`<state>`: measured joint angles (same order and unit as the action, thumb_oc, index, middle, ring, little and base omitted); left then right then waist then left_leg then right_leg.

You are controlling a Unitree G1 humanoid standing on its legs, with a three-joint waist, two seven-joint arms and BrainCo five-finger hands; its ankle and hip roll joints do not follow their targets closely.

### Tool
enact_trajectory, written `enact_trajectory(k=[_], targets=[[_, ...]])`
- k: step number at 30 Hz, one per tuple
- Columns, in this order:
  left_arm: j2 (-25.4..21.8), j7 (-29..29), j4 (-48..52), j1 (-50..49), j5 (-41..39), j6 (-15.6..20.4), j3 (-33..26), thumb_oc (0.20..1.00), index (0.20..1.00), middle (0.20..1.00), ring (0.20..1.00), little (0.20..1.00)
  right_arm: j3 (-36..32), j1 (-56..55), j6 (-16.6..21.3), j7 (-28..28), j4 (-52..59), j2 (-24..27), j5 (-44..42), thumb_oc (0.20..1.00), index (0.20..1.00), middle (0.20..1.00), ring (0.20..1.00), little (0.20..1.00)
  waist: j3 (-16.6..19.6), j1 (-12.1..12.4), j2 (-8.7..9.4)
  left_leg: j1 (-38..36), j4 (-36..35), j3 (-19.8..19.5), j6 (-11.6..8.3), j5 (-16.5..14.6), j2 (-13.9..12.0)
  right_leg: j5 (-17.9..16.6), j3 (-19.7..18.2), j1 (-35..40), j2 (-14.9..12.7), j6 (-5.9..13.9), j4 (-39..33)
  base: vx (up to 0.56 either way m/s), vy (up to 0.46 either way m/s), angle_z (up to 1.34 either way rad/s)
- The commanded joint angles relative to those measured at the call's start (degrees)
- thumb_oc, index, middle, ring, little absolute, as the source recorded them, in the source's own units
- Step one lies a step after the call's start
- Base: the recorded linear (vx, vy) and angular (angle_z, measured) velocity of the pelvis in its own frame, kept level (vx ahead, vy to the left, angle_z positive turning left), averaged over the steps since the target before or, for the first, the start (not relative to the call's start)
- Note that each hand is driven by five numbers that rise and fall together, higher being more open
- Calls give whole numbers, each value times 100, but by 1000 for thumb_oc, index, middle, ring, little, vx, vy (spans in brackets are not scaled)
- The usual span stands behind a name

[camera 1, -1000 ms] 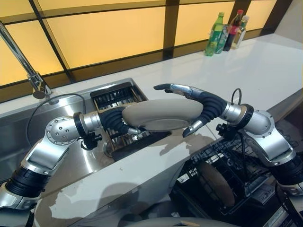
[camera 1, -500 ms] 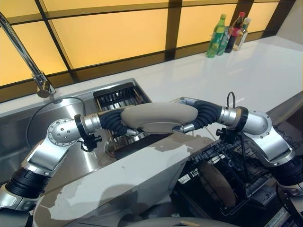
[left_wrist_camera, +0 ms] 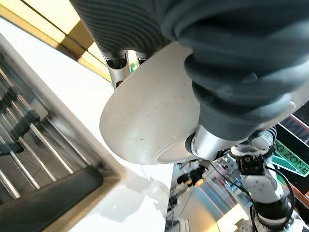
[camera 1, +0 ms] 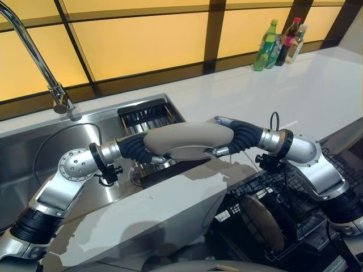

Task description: Pick up plates and place into dishwasher.

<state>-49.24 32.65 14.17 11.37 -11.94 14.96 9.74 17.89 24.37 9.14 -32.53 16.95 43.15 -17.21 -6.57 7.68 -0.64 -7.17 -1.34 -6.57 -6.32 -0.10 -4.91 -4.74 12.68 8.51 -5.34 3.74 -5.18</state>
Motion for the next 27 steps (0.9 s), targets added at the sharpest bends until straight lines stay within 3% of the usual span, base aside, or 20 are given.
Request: enact_trajectory(k=[1, 2, 13, 21, 27], targets=[[596, -1413, 45, 76, 8, 229, -380, 576, 576, 576, 576, 576, -201, 8, 276, 851, 105, -417, 144, 200, 200, 200, 200, 200, 211, 51, 66, 609, -313, 69, 176, 677, 213, 809, 109, 164, 107, -76, 654, 0, 0, 0], [729, -1599, -30, -19, 100, 188, -483, 1000, 1000, 1000, 1000, 1000, -306, -59, 307, 949, 73, -488, 227, 200, 200, 200, 200, 200, 211, 53, 65, 603, -314, 68, 184, 670, 212, 814, 106, 165, 111, -79, 659, 0, 0, 0], [1534, -3922, -364, -535, 74, -122, -1315, 1000, 1000, 1000, 1000, 1000, -1075, -459, 179, 1911, -105, -661, 919, 200, 200, 200, 200, 200, 231, -83, 111, 576, -320, 198, 197, 691, 108, 745, 17, 92, 111, -82, 682, 15, -10, -1], [1778, -4621, -481, -597, -71, -198, -1573, 1000, 1000, 1000, 1000, 1000, -1487, -889, 147, 2348, -77, -603, 1113, 200, 200, 200, 200, 200, 242, -429, 147, 410, -336, 482, 206, 599, 3, 681, -271, 23, 114, -53, 644, 11, -21, -15], [1891, -4780, -519, -572, -107, -233, -1543, 1000, 1000, 1000, 1000, 1000, -1877, -1336, 132, 2602, -197, -548, 1114, 200, 200, 200, 200, 200, 252, -690, 159, 325, -347, 745, 208, 579, -102, 575, -547, -28, 169, -37, 555, -8, -44, -33]])
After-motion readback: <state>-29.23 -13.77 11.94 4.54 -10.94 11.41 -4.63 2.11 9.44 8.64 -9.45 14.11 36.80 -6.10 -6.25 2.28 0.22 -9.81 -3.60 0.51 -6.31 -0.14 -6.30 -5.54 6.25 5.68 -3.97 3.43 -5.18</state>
